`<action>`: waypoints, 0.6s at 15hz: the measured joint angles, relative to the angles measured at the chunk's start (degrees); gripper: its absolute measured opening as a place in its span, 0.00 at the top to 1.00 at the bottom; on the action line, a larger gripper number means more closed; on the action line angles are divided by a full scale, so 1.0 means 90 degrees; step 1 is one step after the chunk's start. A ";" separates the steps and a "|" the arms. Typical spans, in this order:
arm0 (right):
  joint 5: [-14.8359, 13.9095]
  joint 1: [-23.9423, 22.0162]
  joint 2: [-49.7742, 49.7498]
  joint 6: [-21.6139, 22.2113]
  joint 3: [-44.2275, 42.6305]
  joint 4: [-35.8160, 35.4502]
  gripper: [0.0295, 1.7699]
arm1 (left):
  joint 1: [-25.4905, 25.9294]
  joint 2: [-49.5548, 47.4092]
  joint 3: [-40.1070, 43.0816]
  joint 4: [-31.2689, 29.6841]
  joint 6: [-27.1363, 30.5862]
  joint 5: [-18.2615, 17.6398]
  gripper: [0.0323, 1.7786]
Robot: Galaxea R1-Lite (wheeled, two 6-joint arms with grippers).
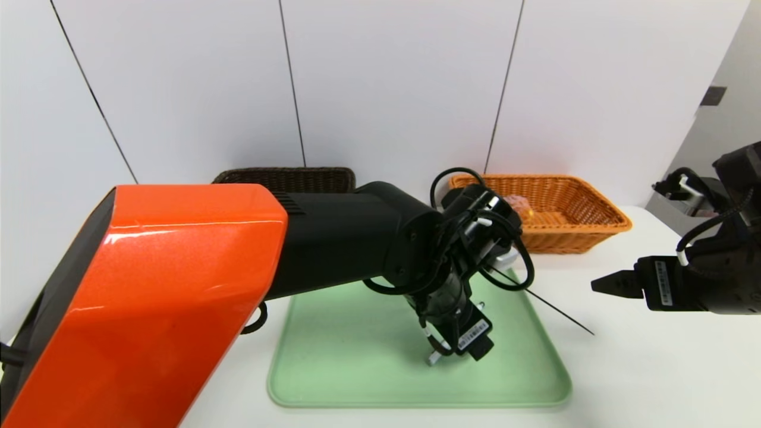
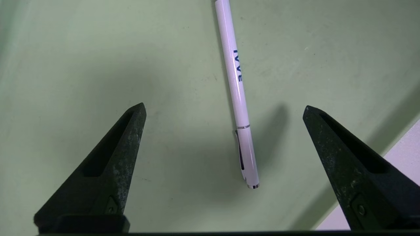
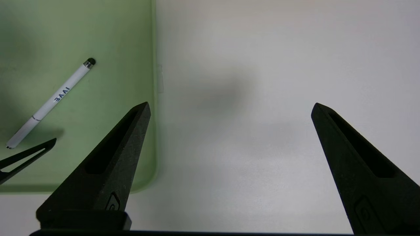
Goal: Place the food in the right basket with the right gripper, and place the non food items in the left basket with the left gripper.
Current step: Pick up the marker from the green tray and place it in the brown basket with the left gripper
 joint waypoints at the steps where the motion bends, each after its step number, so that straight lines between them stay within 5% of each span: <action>1: -0.0012 0.0001 -0.0022 0.0001 0.0039 0.0003 0.04 | -0.0009 0.0009 0.0000 -0.0069 0.0009 0.0003 0.05; 9: -0.0084 0.0072 -0.0153 -0.0033 0.0230 0.0018 0.04 | -0.0014 0.0087 0.0007 -0.0190 -0.0396 0.0406 0.05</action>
